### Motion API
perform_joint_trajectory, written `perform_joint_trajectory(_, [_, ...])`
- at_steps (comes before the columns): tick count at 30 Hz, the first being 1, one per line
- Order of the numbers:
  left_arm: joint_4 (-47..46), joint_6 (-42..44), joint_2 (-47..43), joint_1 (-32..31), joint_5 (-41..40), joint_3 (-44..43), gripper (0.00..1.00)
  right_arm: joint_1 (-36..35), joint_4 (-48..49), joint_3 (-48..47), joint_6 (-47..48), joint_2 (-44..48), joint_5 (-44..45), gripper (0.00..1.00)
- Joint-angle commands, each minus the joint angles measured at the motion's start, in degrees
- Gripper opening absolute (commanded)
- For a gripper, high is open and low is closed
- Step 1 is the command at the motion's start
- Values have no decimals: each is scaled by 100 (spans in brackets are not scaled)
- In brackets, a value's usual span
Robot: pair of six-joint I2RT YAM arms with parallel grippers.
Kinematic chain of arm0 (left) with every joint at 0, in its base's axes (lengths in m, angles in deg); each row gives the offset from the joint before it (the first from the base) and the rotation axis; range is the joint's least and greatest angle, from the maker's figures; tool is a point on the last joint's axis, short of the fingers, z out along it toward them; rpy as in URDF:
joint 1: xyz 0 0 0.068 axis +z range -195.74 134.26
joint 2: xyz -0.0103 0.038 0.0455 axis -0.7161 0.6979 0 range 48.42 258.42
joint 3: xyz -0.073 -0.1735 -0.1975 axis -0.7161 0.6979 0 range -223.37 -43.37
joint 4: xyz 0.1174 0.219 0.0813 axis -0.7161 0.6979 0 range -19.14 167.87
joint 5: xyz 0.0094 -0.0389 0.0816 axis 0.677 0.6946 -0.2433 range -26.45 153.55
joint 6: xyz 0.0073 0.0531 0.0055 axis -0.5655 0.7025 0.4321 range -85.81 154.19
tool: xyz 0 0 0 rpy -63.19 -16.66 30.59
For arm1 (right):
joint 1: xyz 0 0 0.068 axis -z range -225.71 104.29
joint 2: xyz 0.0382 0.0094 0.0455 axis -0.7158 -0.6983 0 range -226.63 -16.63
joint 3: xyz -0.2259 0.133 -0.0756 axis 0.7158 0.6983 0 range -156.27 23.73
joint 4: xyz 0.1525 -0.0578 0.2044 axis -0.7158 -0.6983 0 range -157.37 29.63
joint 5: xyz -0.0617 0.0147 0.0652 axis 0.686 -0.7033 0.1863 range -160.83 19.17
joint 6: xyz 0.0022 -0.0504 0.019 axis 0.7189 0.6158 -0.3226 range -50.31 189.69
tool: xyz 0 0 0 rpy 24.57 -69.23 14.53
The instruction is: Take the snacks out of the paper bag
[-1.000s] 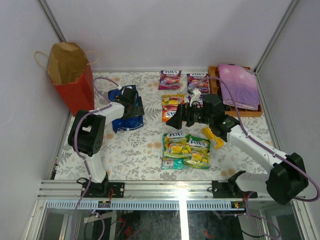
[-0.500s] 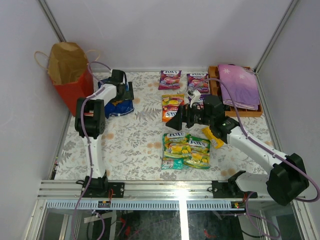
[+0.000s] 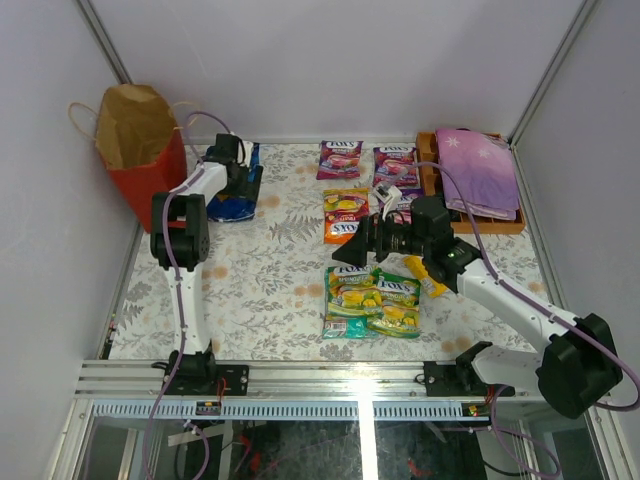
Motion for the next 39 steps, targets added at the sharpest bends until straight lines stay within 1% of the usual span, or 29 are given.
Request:
perform_joint_trajectory(1, [177, 531, -25, 371, -211, 202, 100, 14, 130, 20, 9, 268, -196, 99])
perform_joint_trajectory(5, [69, 563, -206, 444, -238, 265, 100, 15, -43, 38, 92, 438, -121, 99])
perform_joint_trajectory(8, [-136, 348, -378, 492, -138, 173, 100, 18, -206, 22, 156, 513, -74, 99])
perform_joint_trajectory(10, [-134, 193, -330, 514, -162, 9, 100, 13, -265, 27, 159, 588, -57, 100])
perform_joint_trajectory(15, [-96, -163, -101, 565, -588, -170, 100, 14, -295, 21, 110, 678, -42, 99])
perform_joint_trajectory(20, [-66, -559, -2, 674, -634, -285, 100, 15, -317, 12, 107, 649, -38, 99])
perform_joint_trajectory(24, [70, -870, 143, 692, -675, -534, 100, 12, -295, 12, 78, 594, -53, 99])
perform_joint_trajectory(26, [118, -1047, 238, 692, -1026, -630, 100, 14, -295, 21, 77, 604, -51, 99])
perform_joint_trajectory(29, [111, -1147, 276, 707, -1121, -586, 100, 11, -316, 36, 97, 641, -38, 100])
perform_joint_trajectory(31, [46, -1217, 124, 707, -1075, -484, 100, 12, -334, 38, 110, 652, -29, 99])
perform_joint_trajectory(34, [-62, -1462, -350, 675, -886, -402, 100, 12, -311, 34, 95, 617, -38, 99])
perform_joint_trajectory(37, [-94, -1821, -1188, 552, -804, -246, 100, 12, -282, -6, 81, 555, -58, 100])
perform_joint_trajectory(39, [-253, -2059, -1923, 433, -750, 150, 100, 13, -362, -100, 139, 537, -44, 99])
